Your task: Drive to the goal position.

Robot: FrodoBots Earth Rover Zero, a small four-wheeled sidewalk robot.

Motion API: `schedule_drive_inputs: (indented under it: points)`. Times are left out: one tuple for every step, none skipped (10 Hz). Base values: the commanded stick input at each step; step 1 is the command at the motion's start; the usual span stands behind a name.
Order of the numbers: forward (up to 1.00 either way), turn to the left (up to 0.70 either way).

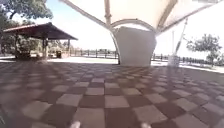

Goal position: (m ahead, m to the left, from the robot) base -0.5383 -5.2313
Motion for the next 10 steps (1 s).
schedule_drive_inputs:
  points:
    - [0.85, -0.34]
    - [0.85, -0.34]
    - [0.85, -0.34]
    - [0.85, -0.34]
    - [0.85, -0.34]
    - [0.85, -0.34]
    - [0.85, -0.34]
    - [0.85, -0.34]
    - [0.85, -0.34]
    - [0.85, -0.34]
